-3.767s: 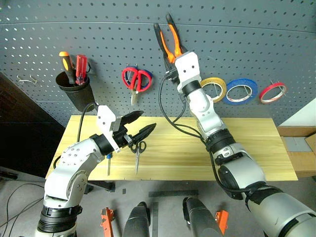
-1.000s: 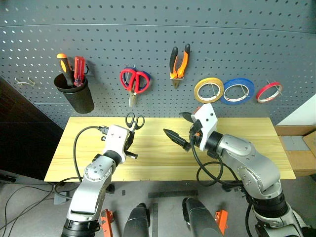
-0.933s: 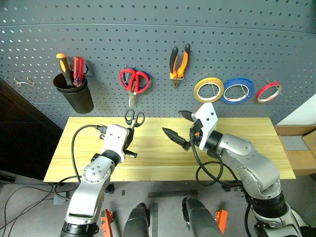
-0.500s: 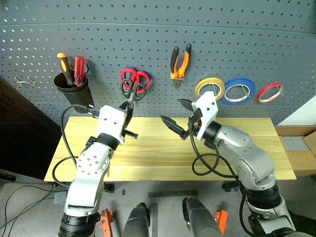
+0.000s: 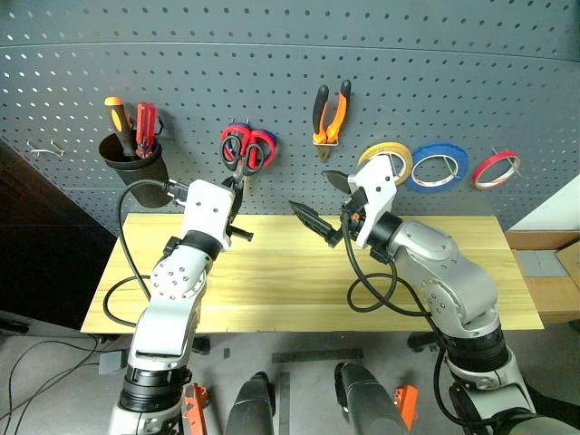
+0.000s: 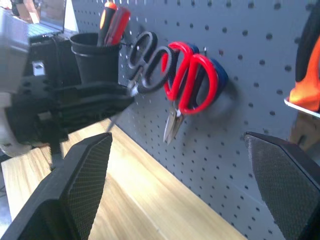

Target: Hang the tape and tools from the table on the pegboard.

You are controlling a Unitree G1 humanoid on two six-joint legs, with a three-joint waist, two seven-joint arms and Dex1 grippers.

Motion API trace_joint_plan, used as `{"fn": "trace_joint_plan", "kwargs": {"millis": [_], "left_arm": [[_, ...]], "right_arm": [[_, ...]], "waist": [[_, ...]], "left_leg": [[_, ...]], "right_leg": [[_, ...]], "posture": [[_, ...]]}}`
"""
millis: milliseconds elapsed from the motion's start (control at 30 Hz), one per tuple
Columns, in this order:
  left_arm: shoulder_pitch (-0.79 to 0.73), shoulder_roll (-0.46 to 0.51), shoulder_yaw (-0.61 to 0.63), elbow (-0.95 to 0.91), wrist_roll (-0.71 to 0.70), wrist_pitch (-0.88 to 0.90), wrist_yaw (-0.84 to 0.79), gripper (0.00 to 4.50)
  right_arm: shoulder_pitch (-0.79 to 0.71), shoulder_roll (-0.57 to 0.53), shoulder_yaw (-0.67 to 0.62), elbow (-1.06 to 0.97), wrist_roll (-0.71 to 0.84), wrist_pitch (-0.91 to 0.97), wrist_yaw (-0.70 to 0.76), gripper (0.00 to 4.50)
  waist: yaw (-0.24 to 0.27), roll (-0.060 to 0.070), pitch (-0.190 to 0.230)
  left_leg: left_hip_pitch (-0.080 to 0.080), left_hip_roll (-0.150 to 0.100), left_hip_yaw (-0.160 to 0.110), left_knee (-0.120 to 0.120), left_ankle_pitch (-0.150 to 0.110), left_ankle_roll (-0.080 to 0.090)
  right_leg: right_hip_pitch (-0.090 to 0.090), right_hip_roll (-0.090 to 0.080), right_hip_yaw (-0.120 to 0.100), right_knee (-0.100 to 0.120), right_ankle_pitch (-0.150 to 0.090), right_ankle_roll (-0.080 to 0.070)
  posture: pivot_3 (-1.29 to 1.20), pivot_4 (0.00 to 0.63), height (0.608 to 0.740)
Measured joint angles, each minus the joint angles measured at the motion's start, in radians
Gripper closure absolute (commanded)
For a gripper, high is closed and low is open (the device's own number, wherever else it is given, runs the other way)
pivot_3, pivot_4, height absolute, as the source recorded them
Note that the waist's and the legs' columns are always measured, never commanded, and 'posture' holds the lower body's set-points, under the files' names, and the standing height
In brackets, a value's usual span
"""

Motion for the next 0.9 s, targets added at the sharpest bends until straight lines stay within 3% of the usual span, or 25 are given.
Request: {"fn": "trace_joint_plan", "kwargs": {"millis": [100, 133, 400, 500, 733, 900], "left_arm": [[-0.012, -0.009, 0.000, 0.033, -0.007, 0.002, -0.001, 4.21], [-0.014, -0.012, 0.000, 0.037, -0.011, 0.003, -0.001, 3.47], [0.040, -0.027, 0.006, 0.020, -0.038, 0.081, -0.008, 1.26], [0.123, -0.047, 0.079, -0.006, -0.090, 0.249, 0.006, 0.44], [0.215, 0.015, 0.196, -0.010, -0.132, 0.499, -0.001, 0.44], [0.147, 0.008, 0.306, 0.093, -0.169, 0.641, 0.034, 0.44]], "right_arm": [[0.000, 0.003, 0.000, 0.001, 0.000, 0.000, 0.000, 0.00], [0.000, 0.002, 0.000, 0.001, 0.000, 0.000, 0.000, 0.00], [0.030, -0.006, 0.003, -0.003, 0.000, 0.011, -0.001, 0.00], [0.075, -0.021, 0.019, -0.022, -0.005, 0.069, -0.020, 0.00], [0.102, -0.002, 0.053, -0.095, 0.039, 0.278, -0.050, 0.00], [0.112, -0.007, 0.089, -0.117, 0.073, 0.435, -0.059, 0.00]], "waist": [[0.000, 0.000, 0.000], [-0.001, 0.000, 0.000], [-0.004, 0.000, 0.000], [-0.009, 0.000, 0.000], [-0.010, 0.000, 0.003], [-0.005, 0.000, 0.004]], "left_leg": [[0.000, 0.000, 0.000, 0.000, 0.000, 0.000], [0.000, 0.000, 0.000, 0.000, 0.000, 0.000], [0.000, 0.000, 0.000, 0.000, 0.000, 0.000], [0.000, 0.001, 0.000, 0.000, 0.000, 0.000], [0.002, 0.008, 0.000, 0.001, 0.000, 0.000], [0.003, 0.008, 0.000, 0.002, 0.000, 0.000]], "right_leg": [[0.000, 0.000, 0.000, 0.000, 0.000, -0.001], [0.000, 0.000, 0.000, 0.000, 0.000, -0.001], [0.000, 0.000, 0.000, 0.001, 0.000, -0.001], [0.000, 0.001, 0.000, 0.001, 0.000, 0.000], [0.000, 0.009, 0.000, 0.003, 0.001, -0.003], [0.000, 0.009, 0.000, 0.002, 0.001, -0.003]], "posture": [[-0.14, 0.255, 0.740], [-0.14, 0.255, 0.740], [-0.13, 0.269, 0.740], [-0.13, 0.273, 0.740], [-0.10, 0.296, 0.740], [-0.10, 0.302, 0.740]]}}
